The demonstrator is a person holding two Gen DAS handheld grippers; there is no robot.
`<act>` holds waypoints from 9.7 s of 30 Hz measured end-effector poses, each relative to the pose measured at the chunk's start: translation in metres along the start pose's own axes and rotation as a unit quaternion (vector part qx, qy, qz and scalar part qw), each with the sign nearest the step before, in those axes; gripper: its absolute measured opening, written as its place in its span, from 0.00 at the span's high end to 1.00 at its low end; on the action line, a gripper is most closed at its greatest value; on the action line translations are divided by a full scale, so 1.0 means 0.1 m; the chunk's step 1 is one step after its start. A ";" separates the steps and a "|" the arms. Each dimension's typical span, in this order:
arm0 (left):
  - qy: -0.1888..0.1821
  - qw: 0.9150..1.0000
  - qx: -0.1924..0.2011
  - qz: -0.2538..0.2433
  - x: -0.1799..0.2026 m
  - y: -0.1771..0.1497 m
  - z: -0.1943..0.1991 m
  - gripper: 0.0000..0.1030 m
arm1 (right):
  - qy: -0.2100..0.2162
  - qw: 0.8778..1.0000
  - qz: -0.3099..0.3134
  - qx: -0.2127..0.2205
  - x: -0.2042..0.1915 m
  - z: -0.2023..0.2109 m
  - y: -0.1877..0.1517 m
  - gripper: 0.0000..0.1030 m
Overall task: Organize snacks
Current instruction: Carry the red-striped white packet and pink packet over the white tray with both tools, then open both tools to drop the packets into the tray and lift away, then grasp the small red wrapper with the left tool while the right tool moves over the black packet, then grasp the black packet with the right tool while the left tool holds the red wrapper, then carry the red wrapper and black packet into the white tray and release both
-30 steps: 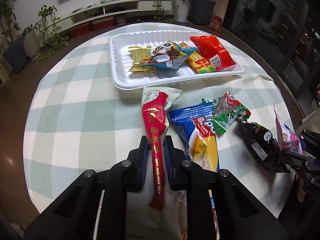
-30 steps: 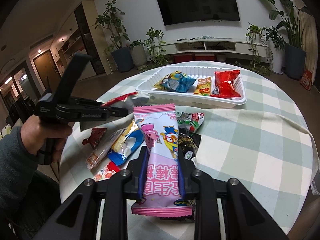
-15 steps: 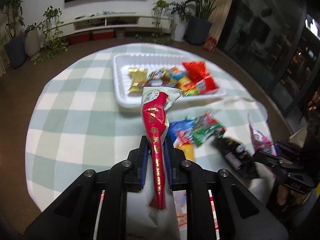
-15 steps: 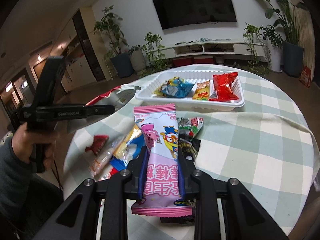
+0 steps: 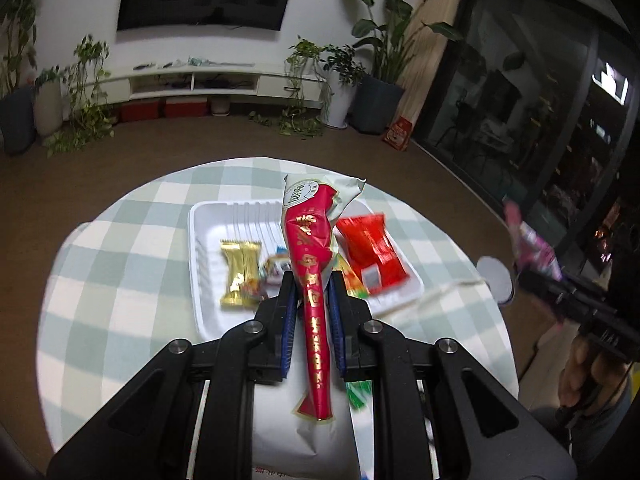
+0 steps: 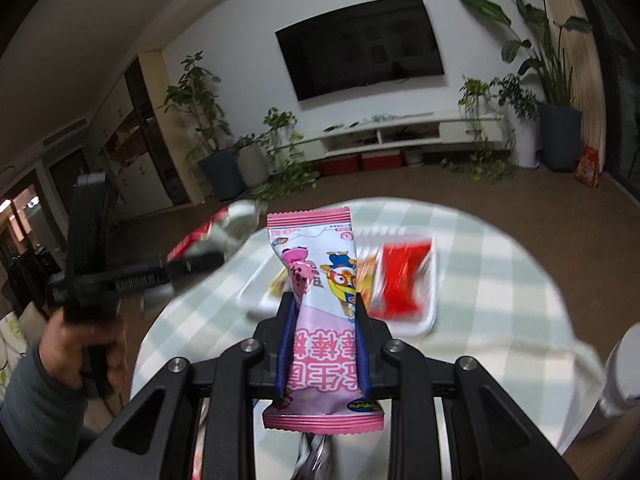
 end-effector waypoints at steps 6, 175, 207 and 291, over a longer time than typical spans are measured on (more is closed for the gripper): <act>0.025 0.999 0.000 0.047 -0.33 0.37 -0.53 0.86 | -0.014 1.000 -0.009 -0.019 0.23 -0.53 0.38 0.73; 0.156 0.984 -0.083 0.011 -0.82 -1.78 0.34 0.72 | -0.052 0.988 0.045 -0.136 -0.36 -0.30 -1.50 0.43; 0.126 0.988 -0.085 0.018 -0.73 -1.80 0.35 0.72 | -0.011 0.984 0.058 -0.167 -0.56 -0.27 -1.64 0.79; 0.117 0.991 -0.066 0.026 -0.39 0.28 -1.75 0.28 | -0.032 0.996 -0.023 -0.085 0.56 -1.76 -0.14 0.60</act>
Point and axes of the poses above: each gripper's, at about its wrist camera, not at the fingertips, and z roughly against the way its jaws point, x to its right, y to its top, the point moved 7 cm from there along -z, roughly the way its jaws point, and after that the axes turned 11 degrees about z, right-handed, at the moved point
